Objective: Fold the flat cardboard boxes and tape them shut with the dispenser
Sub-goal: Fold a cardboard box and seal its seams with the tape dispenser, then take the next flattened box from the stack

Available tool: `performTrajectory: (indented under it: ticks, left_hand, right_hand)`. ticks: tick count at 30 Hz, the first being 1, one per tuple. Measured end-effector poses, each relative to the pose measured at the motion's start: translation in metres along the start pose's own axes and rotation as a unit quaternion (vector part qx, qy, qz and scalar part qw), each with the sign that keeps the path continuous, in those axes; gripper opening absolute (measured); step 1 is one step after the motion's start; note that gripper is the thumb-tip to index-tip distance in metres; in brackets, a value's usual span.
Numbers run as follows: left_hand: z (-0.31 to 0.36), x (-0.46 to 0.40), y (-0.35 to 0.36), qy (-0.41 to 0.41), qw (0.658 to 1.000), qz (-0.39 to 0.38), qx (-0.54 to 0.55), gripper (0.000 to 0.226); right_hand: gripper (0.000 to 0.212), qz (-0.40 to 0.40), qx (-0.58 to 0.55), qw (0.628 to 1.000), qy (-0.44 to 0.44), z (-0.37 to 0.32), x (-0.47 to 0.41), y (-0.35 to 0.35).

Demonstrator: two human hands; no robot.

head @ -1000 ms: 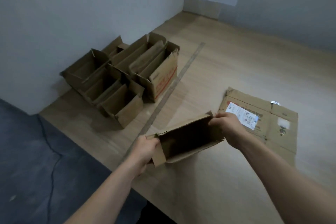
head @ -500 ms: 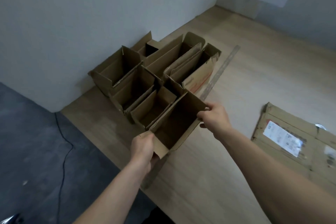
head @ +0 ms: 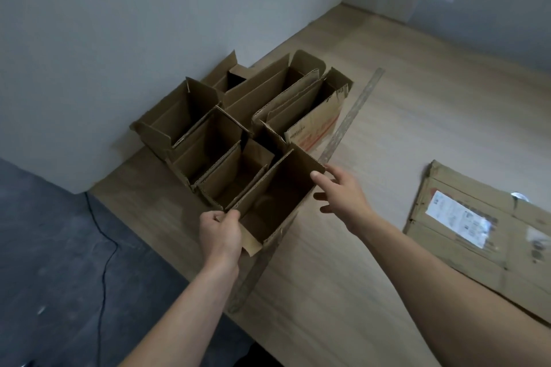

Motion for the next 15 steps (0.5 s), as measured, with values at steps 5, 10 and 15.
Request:
performTrajectory:
  ticks: [5, 10, 15]
  left_hand:
    - [0.007, 0.027, -0.006, 0.109, 0.988, 0.069, -0.079, 0.047]
    - [0.025, 0.113, 0.031, 0.465, 0.868, 0.074, -0.157, 0.045]
    - [-0.018, 0.170, 0.122, 0.480, 0.838, -0.103, -0.237, 0.052]
  right_hand:
    - [0.068, 0.009, -0.020, 1.000, -0.007, 0.018, 0.015, -0.027]
    - [0.076, 0.064, -0.021, 0.998, -0.002, 0.057, 0.049, -0.084]
    - [0.074, 0.115, -0.025, 0.992, 0.038, 0.118, 0.096, -0.163]
Point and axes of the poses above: each hand's wrist, its own x-axis away from the middle knuckle, its own y-axis out of the palm, z = x × y, the point moved 4 cm from there along -x, towards the middle knuckle, and after that the axes turned 3 degrees about -z, right-handed, at the moved point
